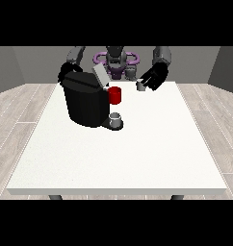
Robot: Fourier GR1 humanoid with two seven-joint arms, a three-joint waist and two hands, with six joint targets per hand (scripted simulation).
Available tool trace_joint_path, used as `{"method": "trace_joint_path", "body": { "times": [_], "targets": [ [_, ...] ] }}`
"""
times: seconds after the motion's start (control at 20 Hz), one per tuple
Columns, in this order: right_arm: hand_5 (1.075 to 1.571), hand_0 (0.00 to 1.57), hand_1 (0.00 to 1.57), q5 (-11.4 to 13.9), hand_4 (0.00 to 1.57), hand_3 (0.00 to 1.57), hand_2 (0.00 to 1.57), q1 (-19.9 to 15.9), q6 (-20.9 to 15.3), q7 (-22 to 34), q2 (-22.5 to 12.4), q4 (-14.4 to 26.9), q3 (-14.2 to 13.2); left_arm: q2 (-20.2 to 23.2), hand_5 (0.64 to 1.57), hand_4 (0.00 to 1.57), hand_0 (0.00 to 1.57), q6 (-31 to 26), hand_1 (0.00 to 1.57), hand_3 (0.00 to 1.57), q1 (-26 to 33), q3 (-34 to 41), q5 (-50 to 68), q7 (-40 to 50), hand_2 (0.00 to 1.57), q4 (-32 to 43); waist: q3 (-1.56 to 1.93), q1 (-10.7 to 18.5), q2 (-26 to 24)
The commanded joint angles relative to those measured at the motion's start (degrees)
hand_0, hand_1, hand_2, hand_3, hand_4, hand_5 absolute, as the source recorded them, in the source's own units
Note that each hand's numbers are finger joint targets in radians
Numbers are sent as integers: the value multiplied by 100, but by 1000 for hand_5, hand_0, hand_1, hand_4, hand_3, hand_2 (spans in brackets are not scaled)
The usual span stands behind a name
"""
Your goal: Insert the coffee pod into the coffee machine and close the lid
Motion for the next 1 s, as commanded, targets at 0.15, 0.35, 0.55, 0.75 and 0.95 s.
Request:
{"method": "trace_joint_path", "body": {
  "times": [0.15, 0.35, 0.55, 0.75, 0.95],
  "targets": [
    [1571, 0, 0, 180, 492, 0, 0, -119, -107, 181, -11, -151, 139, 59, 1571, 520, 1072, 16, 1072, 1232, -619, 117, -71, 298, 1218, -110, -1, -267, 105],
    [1571, 0, 0, 236, 509, 0, 0, -133, -286, 25, 145, -284, 207, 179, 1571, 507, 1211, -71, 1211, 1199, -899, 428, 145, 340, 1253, -20, -1, -392, 375],
    [1571, 0, 0, 196, 541, 0, 0, -728, -324, 162, -78, -123, -78, 325, 1571, 479, 1282, -302, 1282, 1269, -1511, 441, 121, 572, 1332, -90, 0, -363, 678],
    [1571, 0, 0, 132, 459, 0, 0, -466, -153, -43, -101, -158, -57, 270, 1571, 519, 1278, -363, 1278, 1265, -1511, 380, 42, 649, 1332, -27, 2, -475, 646],
    [1571, 0, 0, 371, 519, 0, 0, -471, -439, 131, 101, -333, 173, 385, 1571, 494, 1262, -318, 1262, 1237, -1620, 445, -4, 604, 1297, 100, -1, -555, 727]
  ]
}}
